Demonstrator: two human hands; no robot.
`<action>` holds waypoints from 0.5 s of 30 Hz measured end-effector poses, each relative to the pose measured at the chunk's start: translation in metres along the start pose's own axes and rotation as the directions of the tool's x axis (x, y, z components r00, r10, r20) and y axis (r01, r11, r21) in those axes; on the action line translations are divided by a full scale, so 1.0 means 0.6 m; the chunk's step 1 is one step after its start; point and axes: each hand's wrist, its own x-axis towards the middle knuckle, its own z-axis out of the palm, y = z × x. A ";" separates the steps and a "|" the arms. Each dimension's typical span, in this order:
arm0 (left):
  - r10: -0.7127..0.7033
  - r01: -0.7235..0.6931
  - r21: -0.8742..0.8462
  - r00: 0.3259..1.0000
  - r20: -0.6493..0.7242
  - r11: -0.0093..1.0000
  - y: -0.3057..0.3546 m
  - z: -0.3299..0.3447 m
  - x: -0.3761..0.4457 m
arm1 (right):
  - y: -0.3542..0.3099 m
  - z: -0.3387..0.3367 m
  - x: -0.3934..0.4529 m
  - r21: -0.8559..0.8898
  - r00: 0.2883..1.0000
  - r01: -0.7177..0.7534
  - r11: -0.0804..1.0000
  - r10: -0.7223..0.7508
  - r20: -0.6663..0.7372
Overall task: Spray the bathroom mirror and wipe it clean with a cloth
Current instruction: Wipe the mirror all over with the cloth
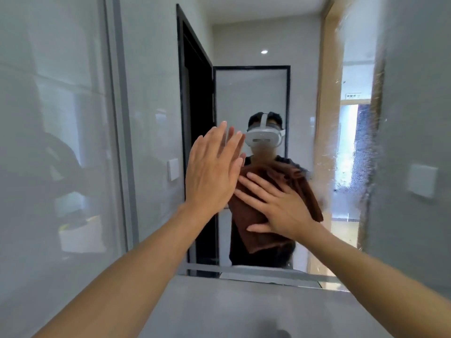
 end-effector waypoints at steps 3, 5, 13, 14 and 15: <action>0.000 -0.006 -0.051 0.993 -0.117 0.999 0.027 -0.019 0.068 | 0.125 -0.070 0.090 -0.063 0.985 -0.162 0.985 0.157 -0.073; 0.019 -0.033 -0.074 0.984 -0.178 0.997 0.052 -0.030 0.109 | 0.186 -0.111 0.139 -0.099 0.963 -0.266 0.959 0.259 -0.081; 0.020 -0.061 -0.138 0.960 -0.279 0.989 0.104 -0.033 0.156 | 0.151 -0.094 0.127 -0.022 0.882 -0.454 0.891 0.445 -0.155; 0.006 -0.049 -0.152 0.961 -0.276 0.987 0.106 -0.024 0.144 | 0.136 -0.087 0.117 0.013 0.875 -0.462 0.887 0.458 -0.156; -0.010 -0.039 -0.180 0.965 -0.263 0.983 0.109 -0.013 0.131 | 0.126 -0.083 0.110 0.063 0.869 -0.466 0.882 0.470 -0.157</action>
